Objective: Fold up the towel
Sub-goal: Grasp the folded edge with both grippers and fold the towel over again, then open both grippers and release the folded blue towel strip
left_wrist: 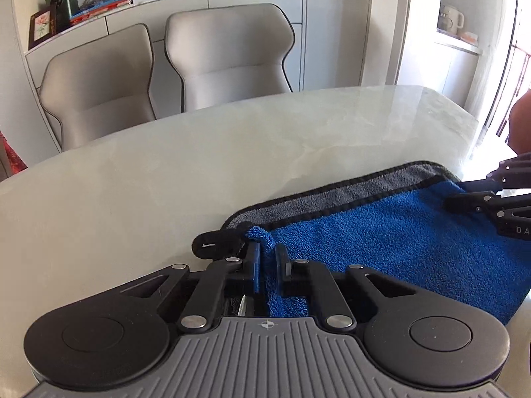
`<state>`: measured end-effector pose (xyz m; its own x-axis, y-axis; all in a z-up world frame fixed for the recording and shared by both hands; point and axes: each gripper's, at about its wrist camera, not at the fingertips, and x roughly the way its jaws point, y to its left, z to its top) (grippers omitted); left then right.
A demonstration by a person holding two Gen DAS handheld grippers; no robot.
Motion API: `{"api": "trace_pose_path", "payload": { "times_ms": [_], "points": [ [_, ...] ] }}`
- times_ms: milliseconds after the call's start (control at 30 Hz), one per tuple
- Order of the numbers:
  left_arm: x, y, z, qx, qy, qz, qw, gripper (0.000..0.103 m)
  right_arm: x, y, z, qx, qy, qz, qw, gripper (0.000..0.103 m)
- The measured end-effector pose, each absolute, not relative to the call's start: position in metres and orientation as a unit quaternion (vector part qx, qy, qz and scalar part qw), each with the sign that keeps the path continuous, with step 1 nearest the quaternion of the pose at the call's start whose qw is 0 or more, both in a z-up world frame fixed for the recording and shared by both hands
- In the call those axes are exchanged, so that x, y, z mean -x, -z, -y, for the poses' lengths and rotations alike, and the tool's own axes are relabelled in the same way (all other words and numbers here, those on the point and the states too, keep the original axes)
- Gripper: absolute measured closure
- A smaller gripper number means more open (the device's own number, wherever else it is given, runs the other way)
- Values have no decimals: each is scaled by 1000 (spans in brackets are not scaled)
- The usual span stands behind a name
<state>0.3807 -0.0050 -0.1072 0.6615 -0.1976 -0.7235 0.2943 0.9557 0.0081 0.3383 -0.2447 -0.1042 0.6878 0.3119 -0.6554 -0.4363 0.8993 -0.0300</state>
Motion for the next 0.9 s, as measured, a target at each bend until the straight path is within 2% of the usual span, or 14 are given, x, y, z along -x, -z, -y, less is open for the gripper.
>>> {"api": "trace_pose_path", "payload": {
  "times_ms": [133, 400, 633, 700, 733, 767, 800, 867, 900],
  "points": [
    [-384, 101, -7, -26, 124, -385, 914, 97, -341, 96, 252, 66, -203, -327, 921, 91],
    [-386, 89, -3, -49, 114, -361, 924, 97, -358, 79, 258, 57, -192, -299, 933, 91],
    [-397, 99, -3, -53, 104, -376, 919, 96, -380, 97, 258, 63, -163, -342, 923, 89],
    [-401, 105, -4, -51, 98, -388, 915, 91, -384, 105, 259, 68, -137, -354, 923, 81],
    [-403, 108, -5, -49, 95, -394, 913, 90, -383, 106, 260, 70, -127, -351, 925, 65],
    [-403, 110, -7, -48, 91, -401, 910, 83, -381, 105, 262, 73, -115, -344, 929, 57],
    [-402, 110, -9, -46, 85, -404, 910, 78, -378, 103, 264, 75, -105, -337, 933, 56],
    [-394, 106, -14, -47, 71, -397, 914, 56, -369, 95, 268, 66, -105, -328, 937, 55],
    [-389, 104, -16, -46, 66, -392, 916, 53, -361, 89, 272, 48, -113, -322, 939, 55]
  ]
}}
